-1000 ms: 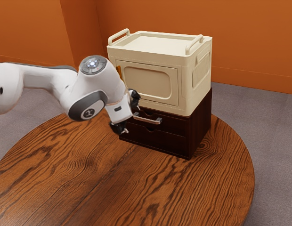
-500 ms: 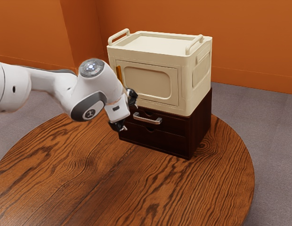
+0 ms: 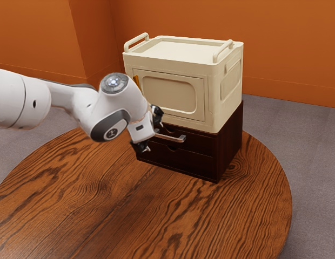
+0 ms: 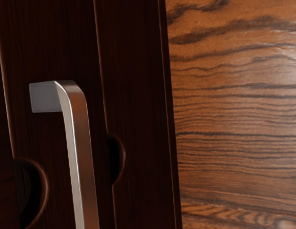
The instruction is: Pull the drawer handle with one arm to open the drawer
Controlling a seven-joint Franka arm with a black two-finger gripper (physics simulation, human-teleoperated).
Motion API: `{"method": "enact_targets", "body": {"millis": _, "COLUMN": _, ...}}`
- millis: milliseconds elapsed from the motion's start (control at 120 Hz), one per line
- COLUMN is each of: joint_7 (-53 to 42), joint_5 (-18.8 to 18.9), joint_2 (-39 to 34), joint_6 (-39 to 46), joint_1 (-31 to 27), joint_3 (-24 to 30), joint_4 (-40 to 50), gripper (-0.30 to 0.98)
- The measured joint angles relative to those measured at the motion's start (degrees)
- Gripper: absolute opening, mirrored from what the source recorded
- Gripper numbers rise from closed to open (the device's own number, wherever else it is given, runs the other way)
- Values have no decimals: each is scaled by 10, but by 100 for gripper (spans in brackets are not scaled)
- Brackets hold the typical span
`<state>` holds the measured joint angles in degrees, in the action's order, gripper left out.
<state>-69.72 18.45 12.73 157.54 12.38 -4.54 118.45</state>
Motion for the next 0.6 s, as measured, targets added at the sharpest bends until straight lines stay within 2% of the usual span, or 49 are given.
{"method": "enact_targets", "body": {"millis": 600, "joint_7": -5, "joint_5": 0, "joint_2": 66, "joint_6": 4, "joint_1": -4, "joint_3": 0, "joint_4": -45, "gripper": 69}}
